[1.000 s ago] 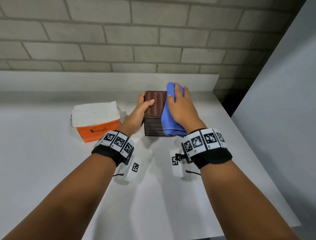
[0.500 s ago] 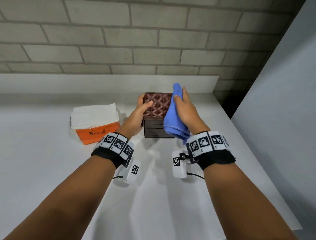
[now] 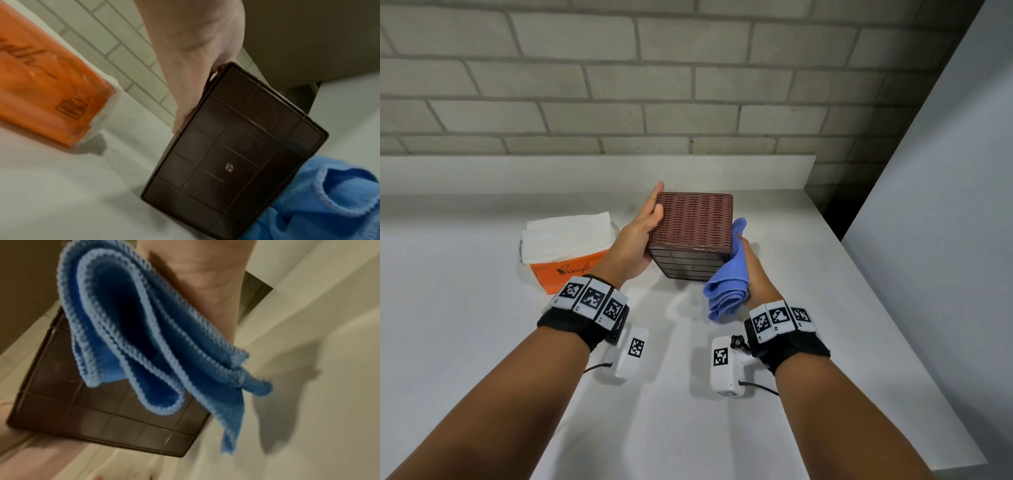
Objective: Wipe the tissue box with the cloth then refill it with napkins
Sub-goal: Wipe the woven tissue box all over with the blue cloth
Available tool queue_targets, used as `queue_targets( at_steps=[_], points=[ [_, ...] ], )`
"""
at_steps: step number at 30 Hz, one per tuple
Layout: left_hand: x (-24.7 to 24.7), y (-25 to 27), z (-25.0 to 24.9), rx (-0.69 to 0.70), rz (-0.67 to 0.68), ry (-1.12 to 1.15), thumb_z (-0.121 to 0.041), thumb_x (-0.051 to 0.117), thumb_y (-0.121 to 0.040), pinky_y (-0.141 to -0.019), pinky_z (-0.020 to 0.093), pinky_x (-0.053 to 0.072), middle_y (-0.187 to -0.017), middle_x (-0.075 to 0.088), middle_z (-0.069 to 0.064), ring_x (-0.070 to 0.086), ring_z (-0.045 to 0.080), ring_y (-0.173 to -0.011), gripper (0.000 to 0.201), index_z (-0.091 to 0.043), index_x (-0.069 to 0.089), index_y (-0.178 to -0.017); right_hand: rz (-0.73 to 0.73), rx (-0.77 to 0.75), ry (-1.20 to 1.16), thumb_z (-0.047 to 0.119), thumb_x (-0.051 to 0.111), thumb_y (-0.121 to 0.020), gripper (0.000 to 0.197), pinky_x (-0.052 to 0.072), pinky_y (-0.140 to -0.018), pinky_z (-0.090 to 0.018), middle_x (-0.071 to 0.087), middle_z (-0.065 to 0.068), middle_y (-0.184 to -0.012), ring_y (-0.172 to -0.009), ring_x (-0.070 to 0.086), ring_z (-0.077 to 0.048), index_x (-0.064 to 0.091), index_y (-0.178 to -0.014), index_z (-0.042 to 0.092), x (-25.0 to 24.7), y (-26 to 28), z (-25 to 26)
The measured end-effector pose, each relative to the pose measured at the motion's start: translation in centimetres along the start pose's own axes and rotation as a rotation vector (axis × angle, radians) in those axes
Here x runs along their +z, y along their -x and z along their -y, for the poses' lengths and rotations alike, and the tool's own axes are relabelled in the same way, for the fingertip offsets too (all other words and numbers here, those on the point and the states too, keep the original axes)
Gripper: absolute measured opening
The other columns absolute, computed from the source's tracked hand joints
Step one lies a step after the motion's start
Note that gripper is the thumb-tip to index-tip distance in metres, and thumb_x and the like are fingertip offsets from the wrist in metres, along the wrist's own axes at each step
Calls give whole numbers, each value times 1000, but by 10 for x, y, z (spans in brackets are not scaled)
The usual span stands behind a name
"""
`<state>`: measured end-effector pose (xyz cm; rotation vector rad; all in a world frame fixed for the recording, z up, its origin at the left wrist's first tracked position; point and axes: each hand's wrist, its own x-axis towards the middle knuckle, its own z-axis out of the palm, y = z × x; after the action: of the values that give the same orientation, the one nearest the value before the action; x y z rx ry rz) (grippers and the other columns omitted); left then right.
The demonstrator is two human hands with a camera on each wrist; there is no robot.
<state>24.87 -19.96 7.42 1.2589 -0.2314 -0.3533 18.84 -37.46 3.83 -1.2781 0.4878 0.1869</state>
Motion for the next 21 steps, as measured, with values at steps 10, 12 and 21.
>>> queue_targets(
  at_steps=[10,12,21],
  points=[
    [-19,4,2,-21,-269,-248,-35,29,-103,-115,42,28,-153,34,7,43,24,-133,49,-27,20,-150,-121,-445,586,29,21,-104,54,9,-120,-33,0,-1,-163,-150,4,-18,3,-154,18,42,23,31],
    [-22,2,-2,-60,-273,-407,-63,42,-86,-113,43,34,-148,43,5,47,22,-130,74,-26,27,-148,-127,-539,744,26,20,-105,53,3,-121,-33,0,-3,-163,-150,-2,-18,4,-154,15,47,24,24],
    [-28,6,-16,-184,-167,-345,-66,76,-58,-82,35,55,-115,69,9,70,21,-99,102,-8,42,-133,-179,-586,1039,34,21,-103,57,-5,-122,-40,-12,-1,-162,-149,-15,-28,-5,-153,24,78,36,10]
  ],
)
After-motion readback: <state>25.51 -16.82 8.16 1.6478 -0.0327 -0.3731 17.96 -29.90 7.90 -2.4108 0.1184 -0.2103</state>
